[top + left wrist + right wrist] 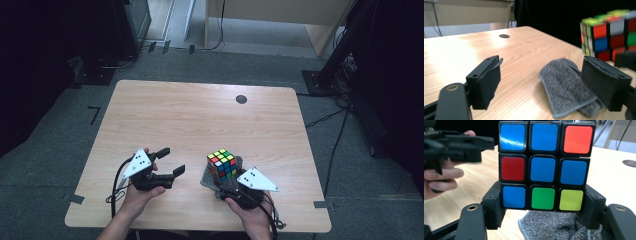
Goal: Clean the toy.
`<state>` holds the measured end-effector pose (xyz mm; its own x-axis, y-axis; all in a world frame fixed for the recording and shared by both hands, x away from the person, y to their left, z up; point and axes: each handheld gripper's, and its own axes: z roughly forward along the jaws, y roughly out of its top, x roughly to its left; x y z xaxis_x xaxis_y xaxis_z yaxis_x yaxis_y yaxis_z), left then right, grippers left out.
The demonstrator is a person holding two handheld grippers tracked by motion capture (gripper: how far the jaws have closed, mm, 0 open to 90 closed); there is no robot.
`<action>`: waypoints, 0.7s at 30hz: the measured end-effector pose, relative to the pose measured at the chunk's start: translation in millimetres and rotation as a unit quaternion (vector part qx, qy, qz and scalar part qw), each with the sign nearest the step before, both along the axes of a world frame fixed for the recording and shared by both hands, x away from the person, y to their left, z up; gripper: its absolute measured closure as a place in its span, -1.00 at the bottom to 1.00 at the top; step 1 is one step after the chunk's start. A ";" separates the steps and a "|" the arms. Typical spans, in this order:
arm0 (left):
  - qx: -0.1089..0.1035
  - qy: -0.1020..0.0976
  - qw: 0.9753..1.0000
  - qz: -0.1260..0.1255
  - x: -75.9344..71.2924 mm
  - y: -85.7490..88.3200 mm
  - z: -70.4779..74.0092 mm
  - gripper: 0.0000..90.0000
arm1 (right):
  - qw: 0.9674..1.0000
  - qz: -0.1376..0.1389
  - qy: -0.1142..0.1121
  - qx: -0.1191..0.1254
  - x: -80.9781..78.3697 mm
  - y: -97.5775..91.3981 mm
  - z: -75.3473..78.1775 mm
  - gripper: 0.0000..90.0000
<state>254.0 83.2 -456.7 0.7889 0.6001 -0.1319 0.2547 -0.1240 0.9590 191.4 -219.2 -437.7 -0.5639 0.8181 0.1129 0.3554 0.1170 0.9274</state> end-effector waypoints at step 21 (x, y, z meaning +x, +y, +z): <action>0.174 -0.182 0.966 -0.059 -37.1 -39.4 -10.4 -0.70 | 0.989 0.104 0.100 0.042 -0.7 13.7 13.7 -0.25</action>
<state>216.9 43.9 -467.1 0.8112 0.4605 0.3604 -0.1267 -0.4633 0.8771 190.6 -205.5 -424.0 -0.6781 0.6702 0.3017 0.5096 0.1331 0.8500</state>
